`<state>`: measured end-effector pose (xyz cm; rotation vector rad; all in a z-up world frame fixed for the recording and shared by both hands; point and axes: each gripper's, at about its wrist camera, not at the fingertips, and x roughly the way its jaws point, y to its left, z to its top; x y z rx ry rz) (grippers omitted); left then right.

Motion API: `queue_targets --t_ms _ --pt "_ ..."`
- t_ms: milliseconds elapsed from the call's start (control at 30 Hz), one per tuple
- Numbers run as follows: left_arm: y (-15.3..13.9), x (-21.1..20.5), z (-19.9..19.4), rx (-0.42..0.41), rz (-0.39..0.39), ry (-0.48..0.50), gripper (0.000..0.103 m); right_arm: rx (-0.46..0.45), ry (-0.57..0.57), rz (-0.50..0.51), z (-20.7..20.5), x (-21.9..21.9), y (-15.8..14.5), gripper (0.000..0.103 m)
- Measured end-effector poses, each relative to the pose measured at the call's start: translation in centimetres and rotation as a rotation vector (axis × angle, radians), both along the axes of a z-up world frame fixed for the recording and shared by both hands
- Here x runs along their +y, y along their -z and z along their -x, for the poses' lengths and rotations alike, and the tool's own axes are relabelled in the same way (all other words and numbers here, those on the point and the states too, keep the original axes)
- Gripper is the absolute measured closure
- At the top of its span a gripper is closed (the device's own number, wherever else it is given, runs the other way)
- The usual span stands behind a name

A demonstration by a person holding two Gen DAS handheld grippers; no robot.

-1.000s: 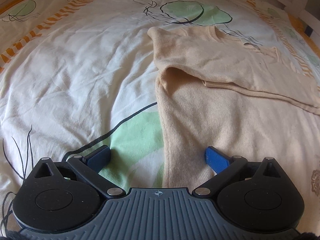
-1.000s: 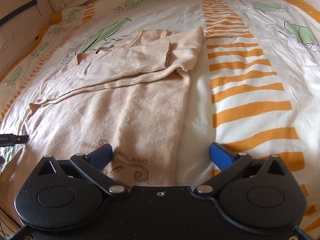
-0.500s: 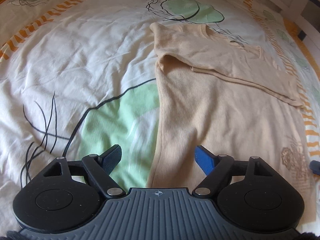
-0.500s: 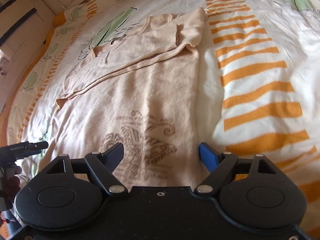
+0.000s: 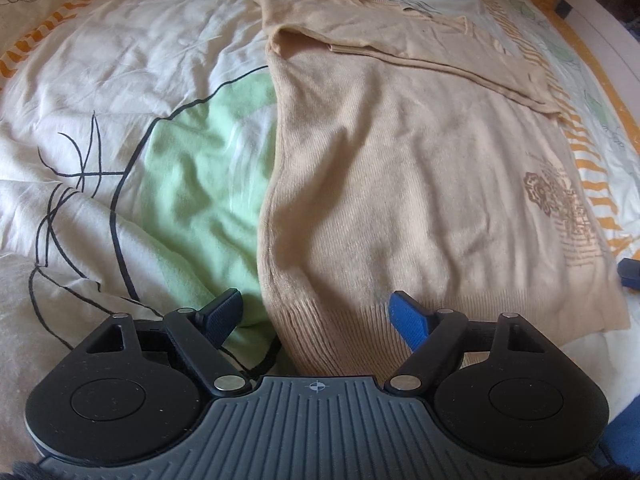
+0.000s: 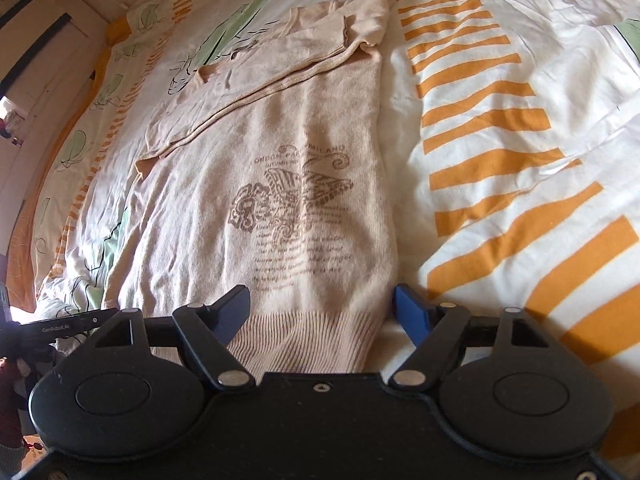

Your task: Fold small clothes

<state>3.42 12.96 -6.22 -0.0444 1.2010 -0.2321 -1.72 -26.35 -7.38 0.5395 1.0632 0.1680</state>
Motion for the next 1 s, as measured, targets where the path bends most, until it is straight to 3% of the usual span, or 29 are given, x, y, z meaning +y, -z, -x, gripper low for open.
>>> queue_targets --t_ms 433,567,733,767,833,900,1000 --pt "1.6 -0.9 -1.1 0.073 -0.004 0.058 0.023 0.152 -0.023 -0.135 -0.2 0.0 0.4 0.025" --pt "1.7 -1.1 -0.9 0.062 -0.005 0.065 0.023 0.165 -0.027 -0.1 -0.1 0.4 0.8 0.034" --pt "1.4 -0.5 -0.6 0.036 0.008 0.038 0.047 0.167 -0.04 -0.105 0.5 0.4 1.6 0.059" --pt "1.3 -0.2 -0.7 0.032 0.014 0.027 0.057 0.162 -0.044 -0.107 0.6 0.4 1.6 0.062" --pt "1.1 0.4 -0.6 0.035 0.065 0.01 0.074 0.144 -0.051 -0.134 0.8 0.2 1.7 0.082" --pt "0.8 0.8 -0.5 0.028 0.097 -0.008 0.085 0.126 -0.048 -0.157 1.1 0.1 1.8 0.085" --pt "0.2 1.1 0.0 0.007 0.128 -0.012 0.093 0.07 -0.054 -0.19 1.7 -0.2 1.4 0.089"
